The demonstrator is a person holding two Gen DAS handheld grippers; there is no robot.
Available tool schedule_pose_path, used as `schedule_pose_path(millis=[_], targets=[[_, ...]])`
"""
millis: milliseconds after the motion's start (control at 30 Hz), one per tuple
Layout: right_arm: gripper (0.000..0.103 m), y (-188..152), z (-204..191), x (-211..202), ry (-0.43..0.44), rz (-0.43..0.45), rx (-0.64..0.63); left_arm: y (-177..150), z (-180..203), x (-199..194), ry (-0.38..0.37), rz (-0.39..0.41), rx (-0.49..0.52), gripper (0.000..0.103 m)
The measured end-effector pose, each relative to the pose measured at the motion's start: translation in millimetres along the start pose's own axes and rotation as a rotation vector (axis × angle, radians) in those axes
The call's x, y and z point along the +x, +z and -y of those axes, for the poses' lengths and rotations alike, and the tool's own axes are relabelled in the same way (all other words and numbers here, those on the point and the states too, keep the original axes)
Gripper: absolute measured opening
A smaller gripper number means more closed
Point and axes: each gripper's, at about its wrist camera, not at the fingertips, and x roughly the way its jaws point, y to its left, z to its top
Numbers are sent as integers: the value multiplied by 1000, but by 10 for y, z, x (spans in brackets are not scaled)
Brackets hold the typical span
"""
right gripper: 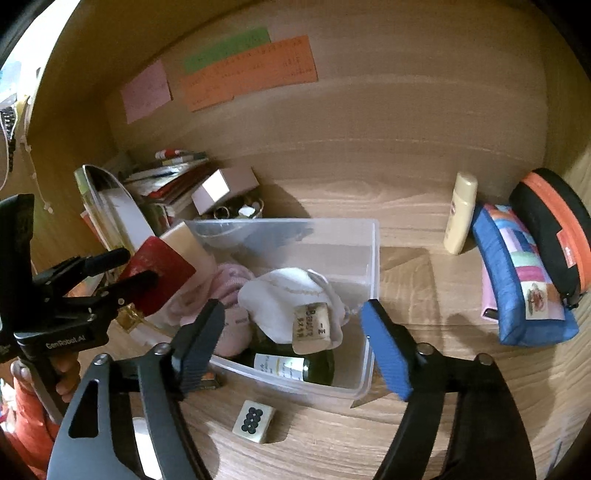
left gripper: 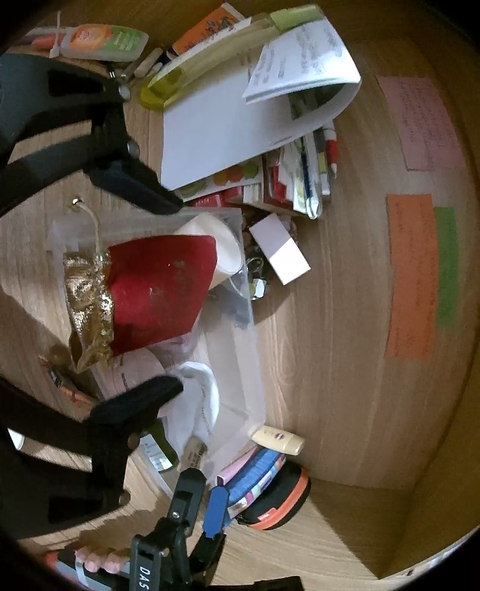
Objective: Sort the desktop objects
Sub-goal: 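Carry the red pouch and eraser over the clear box and release both, then grasp the white round jar with the left gripper while the right gripper grasps the mahjong tile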
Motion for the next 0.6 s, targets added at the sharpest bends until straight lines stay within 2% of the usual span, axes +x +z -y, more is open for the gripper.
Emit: schedule_pose_path(millis=[300,467,600], targets=[[77,20,-48,-79,15,-5,-13,-9,-10,-307,23,0,5,95],[78,-21,-65,-218,29,-9,-14,-105,-58,-435,-9,-17,-2,96],[78,-110,-75,-312,6,-15,-31,-205,-45,-520,-29,-38,11,97]])
